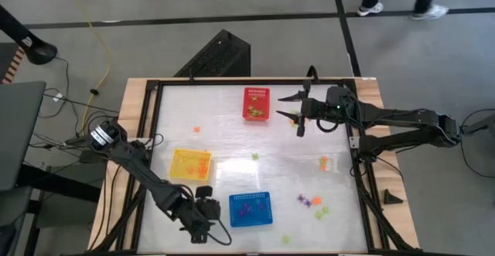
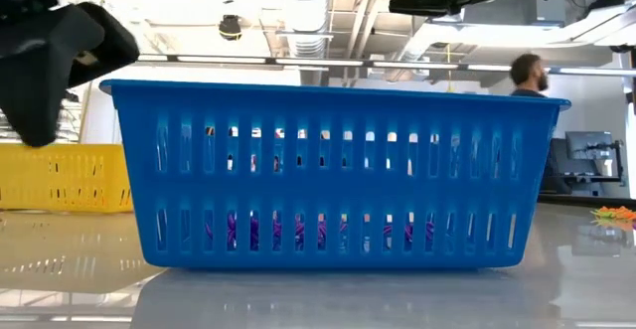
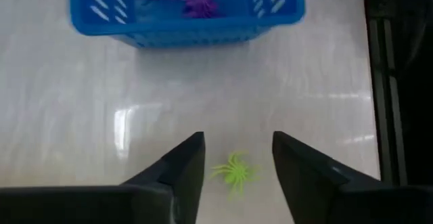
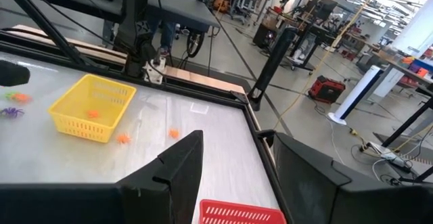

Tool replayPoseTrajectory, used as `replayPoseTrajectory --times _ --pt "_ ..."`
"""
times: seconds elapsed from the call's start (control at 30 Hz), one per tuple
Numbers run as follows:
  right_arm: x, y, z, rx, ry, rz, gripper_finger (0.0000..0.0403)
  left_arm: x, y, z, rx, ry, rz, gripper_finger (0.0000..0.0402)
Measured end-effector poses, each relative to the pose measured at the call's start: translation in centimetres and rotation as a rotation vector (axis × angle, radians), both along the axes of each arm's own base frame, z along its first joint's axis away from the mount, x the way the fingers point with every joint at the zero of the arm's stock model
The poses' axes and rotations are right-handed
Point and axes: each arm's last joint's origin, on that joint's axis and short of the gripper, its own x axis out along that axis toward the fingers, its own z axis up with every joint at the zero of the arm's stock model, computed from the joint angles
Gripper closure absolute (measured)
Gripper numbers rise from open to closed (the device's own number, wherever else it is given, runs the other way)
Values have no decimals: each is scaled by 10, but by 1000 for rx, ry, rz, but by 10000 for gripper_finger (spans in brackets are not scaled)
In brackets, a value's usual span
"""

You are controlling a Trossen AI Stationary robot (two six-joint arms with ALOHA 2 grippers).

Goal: Sort Halloween decoration
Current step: Put the green spider toy into the red basket

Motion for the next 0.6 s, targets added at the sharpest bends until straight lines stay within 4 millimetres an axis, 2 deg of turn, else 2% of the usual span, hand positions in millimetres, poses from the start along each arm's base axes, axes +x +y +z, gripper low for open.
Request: replayPoseTrajectory --times 0.1,0.27,0.6 --pt "0 0 0 1 -1 -1 191 2 -7 -9 9 -4 -46 219" --pt "0 0 0 0 -3 0 191 1 -10 -22 49 31 -84 217" --pt "0 0 0 0 -3 -1 191 -8 -11 -33 55 76 -108 219"
